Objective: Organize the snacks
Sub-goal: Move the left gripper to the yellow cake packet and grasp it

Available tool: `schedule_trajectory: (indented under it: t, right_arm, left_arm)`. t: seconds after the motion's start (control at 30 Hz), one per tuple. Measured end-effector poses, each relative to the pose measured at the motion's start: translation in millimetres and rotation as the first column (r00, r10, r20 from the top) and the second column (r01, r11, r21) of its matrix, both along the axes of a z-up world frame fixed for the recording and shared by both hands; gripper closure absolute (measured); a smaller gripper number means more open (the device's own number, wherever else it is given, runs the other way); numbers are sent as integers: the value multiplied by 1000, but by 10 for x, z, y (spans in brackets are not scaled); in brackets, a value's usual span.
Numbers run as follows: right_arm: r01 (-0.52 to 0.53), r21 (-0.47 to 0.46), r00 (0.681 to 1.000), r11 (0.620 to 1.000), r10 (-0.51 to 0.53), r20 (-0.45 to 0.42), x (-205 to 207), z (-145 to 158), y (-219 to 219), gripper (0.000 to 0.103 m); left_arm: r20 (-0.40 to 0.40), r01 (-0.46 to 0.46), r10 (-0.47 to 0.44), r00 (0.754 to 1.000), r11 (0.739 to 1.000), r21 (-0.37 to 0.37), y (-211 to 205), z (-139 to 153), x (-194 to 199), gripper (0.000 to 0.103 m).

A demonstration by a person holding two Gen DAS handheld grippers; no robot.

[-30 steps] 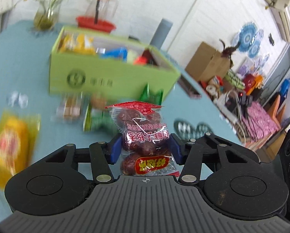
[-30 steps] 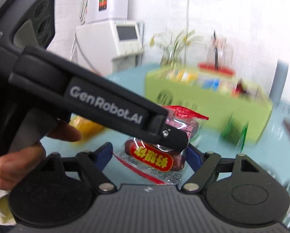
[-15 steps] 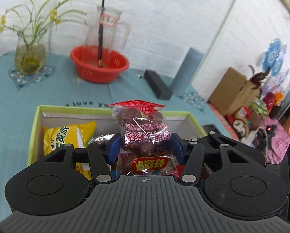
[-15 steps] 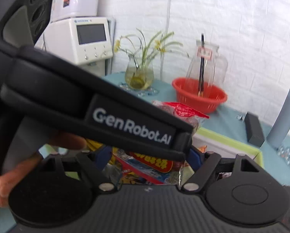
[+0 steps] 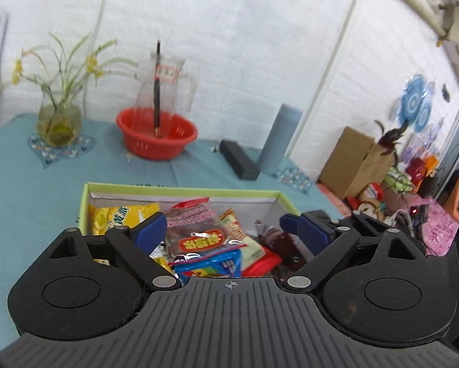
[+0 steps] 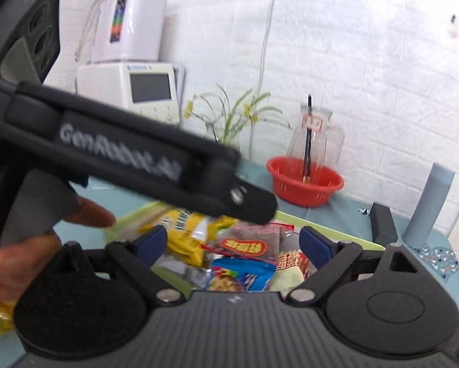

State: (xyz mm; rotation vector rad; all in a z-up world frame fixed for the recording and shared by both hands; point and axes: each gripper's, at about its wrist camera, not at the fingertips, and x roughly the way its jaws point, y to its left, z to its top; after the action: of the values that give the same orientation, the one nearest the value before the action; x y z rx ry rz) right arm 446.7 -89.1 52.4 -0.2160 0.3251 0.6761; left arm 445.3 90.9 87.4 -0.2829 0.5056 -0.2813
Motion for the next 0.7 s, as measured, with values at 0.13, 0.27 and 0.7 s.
schedule_trajectory:
  t: [0.13, 0.27, 0.7]
  right_arm:
    - [-32, 52, 999, 998, 33, -27, -556, -57, -131, 10]
    - [-83, 80, 984, 993, 94, -153, -997, -328, -38, 10]
    - [-291, 28, 898, 956, 283, -336, -1535, -841, 1051, 10]
  left_arm:
    - [47, -31, 31, 998, 1000, -7, 102, 33, -618, 11]
    - [-14, -115, 116, 993, 993, 40, 213, -213, -1172, 11]
    - [-250, -360, 343, 906, 933, -26, 1133, -872, -1760, 21]
